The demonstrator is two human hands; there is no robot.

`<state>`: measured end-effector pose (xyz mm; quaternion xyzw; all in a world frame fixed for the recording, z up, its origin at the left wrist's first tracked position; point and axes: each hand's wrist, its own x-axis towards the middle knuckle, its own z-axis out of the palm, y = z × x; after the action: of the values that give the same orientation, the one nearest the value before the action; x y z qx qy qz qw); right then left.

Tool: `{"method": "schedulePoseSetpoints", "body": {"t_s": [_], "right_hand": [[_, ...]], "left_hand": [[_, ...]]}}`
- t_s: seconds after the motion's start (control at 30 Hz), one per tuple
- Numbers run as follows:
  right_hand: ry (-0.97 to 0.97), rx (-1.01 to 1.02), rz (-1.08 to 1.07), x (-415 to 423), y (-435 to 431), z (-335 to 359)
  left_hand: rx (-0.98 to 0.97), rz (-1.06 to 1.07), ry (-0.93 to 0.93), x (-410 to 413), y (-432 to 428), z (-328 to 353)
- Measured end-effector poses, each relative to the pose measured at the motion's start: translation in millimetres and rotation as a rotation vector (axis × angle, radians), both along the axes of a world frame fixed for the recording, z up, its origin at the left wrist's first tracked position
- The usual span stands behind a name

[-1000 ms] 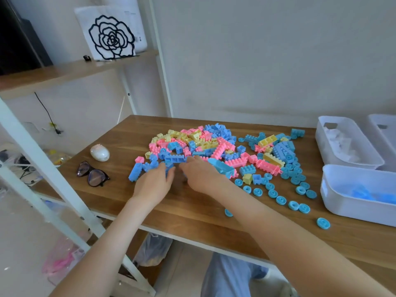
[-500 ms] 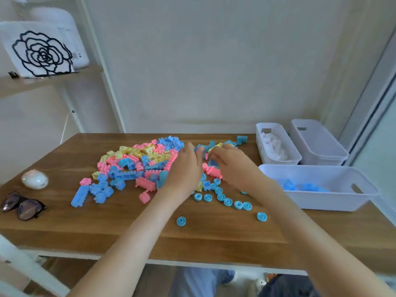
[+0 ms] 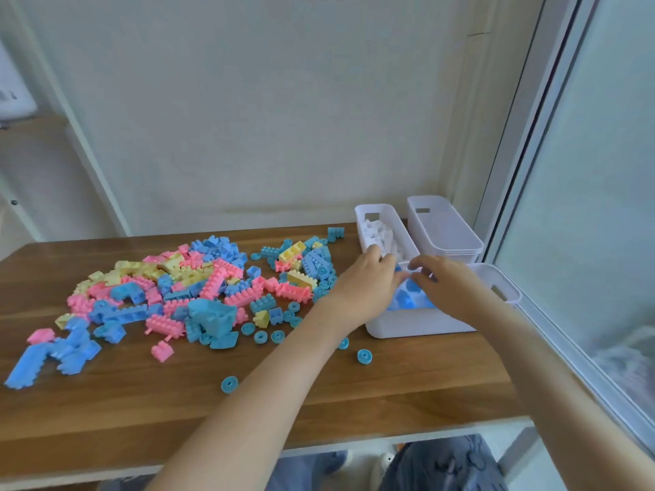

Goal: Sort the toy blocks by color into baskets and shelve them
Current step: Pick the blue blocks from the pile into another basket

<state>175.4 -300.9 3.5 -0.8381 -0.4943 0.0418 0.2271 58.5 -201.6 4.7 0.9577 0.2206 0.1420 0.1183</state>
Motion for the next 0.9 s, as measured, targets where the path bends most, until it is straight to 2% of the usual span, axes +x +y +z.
{"method": "schedulePoseSetpoints", "body": {"t_s": [0.07, 0.13, 0.27, 0.4, 0.5, 0.57, 0.63, 0.77, 0.9], "right_hand": [[-0.023, -0.053, 0.013, -4.2, 1.6, -5.4], [-0.090, -0.066, 0.002, -11.5, 5.2, -9.1], [-0.138, 0.169, 0.040, -39.3, 18.3, -5.1], [-0.088, 0.298, 0.289, -82.9, 44.4, -6.0], [-0.053, 0.227, 0.529, -111.6, 70.0, -22.1], [-0.027, 0.145, 0.599, -123.4, 88.6, -34.9], [-0.041, 0.074, 0.587, -130.9, 106.2, -46.3], [-0.209, -0.066, 0.535, -141.9, 129.0, -62.7], [-0.123, -0.031, 0.543, -146.6, 138.0, -62.1]], "left_hand": [[-0.097, -0.068, 0.010, -2.2, 4.8, -5.5], [-0.110, -0.097, -0.041, -11.0, 10.3, -9.9], [-0.021, -0.049, -0.262, -47.7, 24.2, -14.6], [0.035, 0.116, -0.319, -104.9, 48.7, -28.8], [0.023, 0.316, -0.329, -149.7, 68.1, -38.8], [-0.019, 0.444, -0.329, -180.7, 76.0, -42.8], [-0.061, 0.570, -0.367, -209.1, 77.4, -47.4], [-0.037, 0.717, -0.392, -241.9, 74.5, -59.1], [-0.033, 0.749, -0.389, -251.0, 79.4, -66.5]]}}
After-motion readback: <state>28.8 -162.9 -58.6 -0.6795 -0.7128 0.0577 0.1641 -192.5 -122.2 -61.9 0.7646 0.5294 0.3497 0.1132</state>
